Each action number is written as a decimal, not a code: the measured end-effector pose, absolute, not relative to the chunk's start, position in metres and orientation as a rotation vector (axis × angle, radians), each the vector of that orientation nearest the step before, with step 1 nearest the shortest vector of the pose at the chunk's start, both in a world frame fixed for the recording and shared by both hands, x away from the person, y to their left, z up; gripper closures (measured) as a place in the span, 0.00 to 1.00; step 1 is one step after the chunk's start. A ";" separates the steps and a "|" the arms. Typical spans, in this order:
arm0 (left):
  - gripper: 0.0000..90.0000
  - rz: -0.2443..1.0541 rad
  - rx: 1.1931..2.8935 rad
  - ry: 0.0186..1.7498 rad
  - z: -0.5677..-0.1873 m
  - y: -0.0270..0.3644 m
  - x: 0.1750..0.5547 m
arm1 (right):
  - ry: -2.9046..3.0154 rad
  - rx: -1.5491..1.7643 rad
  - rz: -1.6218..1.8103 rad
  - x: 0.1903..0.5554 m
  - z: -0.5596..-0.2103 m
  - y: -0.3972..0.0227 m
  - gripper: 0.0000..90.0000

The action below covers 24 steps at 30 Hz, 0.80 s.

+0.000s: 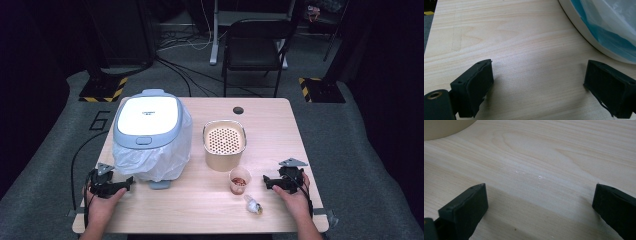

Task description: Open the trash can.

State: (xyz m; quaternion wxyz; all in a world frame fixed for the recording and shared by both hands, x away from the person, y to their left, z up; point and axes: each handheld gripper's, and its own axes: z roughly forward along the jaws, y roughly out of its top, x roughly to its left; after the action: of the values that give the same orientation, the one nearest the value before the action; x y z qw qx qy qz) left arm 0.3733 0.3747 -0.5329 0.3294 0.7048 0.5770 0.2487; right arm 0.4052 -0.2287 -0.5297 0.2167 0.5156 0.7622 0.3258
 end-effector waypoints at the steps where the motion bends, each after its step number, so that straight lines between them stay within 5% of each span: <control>1: 0.09 0.652 1.845 1.511 -0.533 0.374 0.373 | 2.112 1.429 0.902 0.405 -0.530 -0.229 0.00; 24: 0.17 0.657 1.790 1.556 -0.532 0.374 0.369 | 2.111 1.430 0.901 0.405 -0.530 -0.229 0.00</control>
State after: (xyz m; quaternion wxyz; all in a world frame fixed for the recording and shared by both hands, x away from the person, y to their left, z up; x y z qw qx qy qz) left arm 0.3686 0.3741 -0.5315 0.3338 0.6856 0.5959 0.2517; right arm 0.4052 -0.2285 -0.5297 0.2167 0.5162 0.7621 0.3253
